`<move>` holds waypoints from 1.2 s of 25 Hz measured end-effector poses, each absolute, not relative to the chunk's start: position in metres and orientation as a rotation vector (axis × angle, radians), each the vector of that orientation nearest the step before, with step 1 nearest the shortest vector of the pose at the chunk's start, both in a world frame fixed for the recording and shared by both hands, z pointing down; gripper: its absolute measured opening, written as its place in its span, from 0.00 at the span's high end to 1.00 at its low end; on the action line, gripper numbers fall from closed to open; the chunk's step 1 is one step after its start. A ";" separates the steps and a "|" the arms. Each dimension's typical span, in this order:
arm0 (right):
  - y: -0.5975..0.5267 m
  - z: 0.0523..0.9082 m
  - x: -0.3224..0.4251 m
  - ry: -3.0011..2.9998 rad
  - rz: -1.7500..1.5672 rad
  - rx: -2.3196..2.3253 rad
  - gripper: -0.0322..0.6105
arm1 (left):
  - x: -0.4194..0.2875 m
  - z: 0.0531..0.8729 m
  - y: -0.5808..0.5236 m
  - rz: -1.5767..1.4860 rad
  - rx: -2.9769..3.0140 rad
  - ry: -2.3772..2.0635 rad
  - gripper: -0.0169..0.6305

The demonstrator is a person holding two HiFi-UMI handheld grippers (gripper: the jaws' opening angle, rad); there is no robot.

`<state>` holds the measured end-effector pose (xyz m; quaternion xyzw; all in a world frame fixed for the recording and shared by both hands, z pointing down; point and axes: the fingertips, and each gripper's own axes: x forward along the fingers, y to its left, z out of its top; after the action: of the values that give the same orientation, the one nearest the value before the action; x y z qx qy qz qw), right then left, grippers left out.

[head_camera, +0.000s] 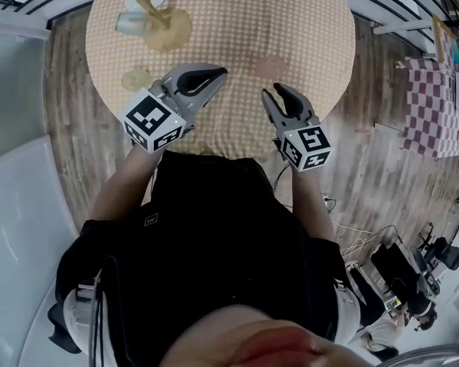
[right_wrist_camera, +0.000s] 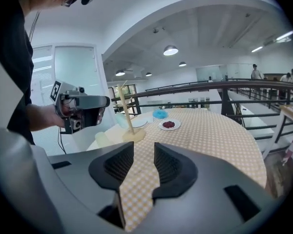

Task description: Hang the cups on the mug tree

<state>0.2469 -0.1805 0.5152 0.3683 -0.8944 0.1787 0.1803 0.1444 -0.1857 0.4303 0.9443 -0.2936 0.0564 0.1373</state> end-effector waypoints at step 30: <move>-0.260 0.651 0.271 -2.240 0.326 0.781 0.47 | 0.124 0.430 -0.143 0.324 2.475 -1.304 0.96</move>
<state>0.2712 -0.2603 0.6515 0.3037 -0.8710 0.1268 0.3647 0.1240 -0.1429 0.4298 0.8672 -0.4571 0.1136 0.1619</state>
